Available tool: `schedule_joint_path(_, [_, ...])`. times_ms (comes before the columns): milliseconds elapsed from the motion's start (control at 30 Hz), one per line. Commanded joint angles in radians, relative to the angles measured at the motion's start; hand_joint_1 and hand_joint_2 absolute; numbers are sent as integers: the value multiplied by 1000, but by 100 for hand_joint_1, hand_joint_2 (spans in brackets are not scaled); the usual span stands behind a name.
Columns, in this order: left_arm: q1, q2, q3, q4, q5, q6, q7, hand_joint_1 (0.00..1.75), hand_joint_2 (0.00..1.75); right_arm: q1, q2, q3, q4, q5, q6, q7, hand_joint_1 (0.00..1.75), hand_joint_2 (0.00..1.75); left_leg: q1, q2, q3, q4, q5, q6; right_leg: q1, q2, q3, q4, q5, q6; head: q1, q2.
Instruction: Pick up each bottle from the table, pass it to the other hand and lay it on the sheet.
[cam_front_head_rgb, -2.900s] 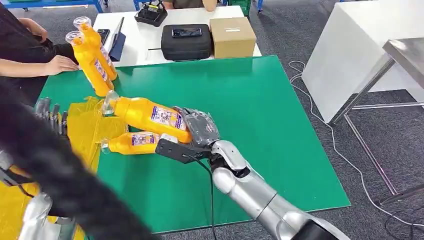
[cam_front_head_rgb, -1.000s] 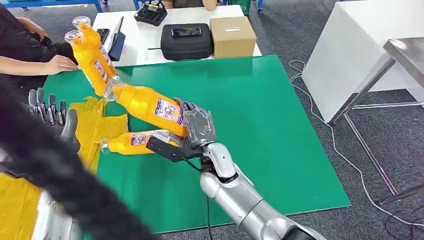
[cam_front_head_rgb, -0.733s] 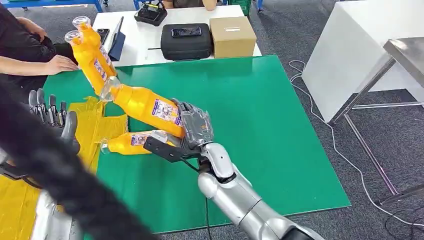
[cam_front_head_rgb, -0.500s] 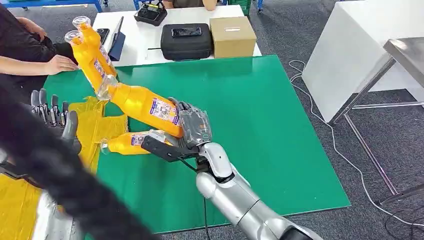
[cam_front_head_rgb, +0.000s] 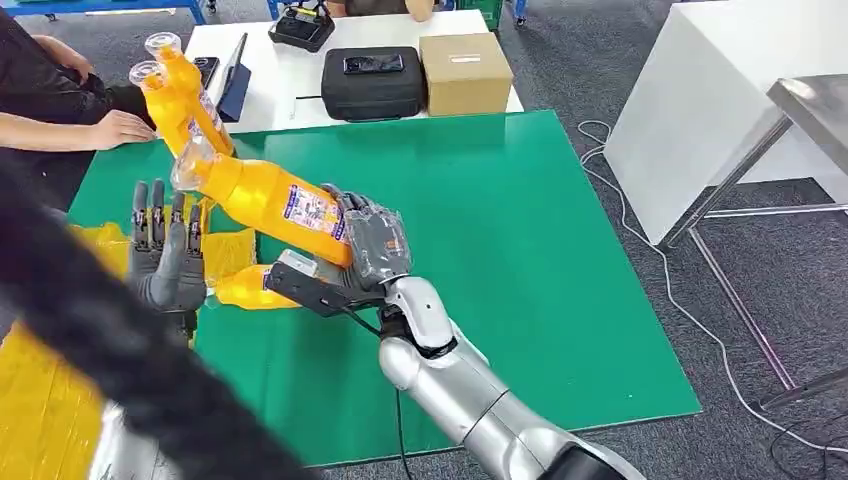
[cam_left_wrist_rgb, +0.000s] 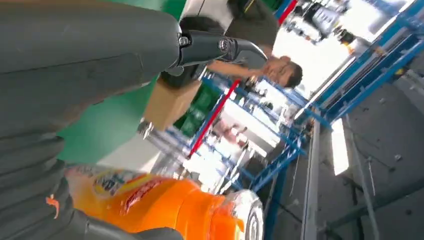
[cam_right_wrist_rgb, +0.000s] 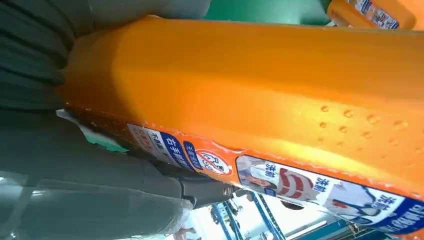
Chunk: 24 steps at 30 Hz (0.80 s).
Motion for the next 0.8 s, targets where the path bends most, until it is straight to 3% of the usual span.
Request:
schedule_joint_path(33, [-64,-16,-84,101,22,-19,14,0,175,-81,7,24,104,20,11,25,175,175,0,-2,1,1,0,-1,0,-4,2,0,-1,0,0,0])
schedule_joint_path(400, [-81,-19,-108,81,-58,55,-43,0,175,-138,61,62,212,48,56,59,175,175,0,0,0,0,0,-1,0,-1,0,0,0,0,0,0])
schedule_joint_path(800, [-89,-19,-102,87,-61,53,-42,0,175,-157,61,152,232,6,83,91,175,175,0,0,1,0,0,-1,0,-1,1,0,0,0,0,0])
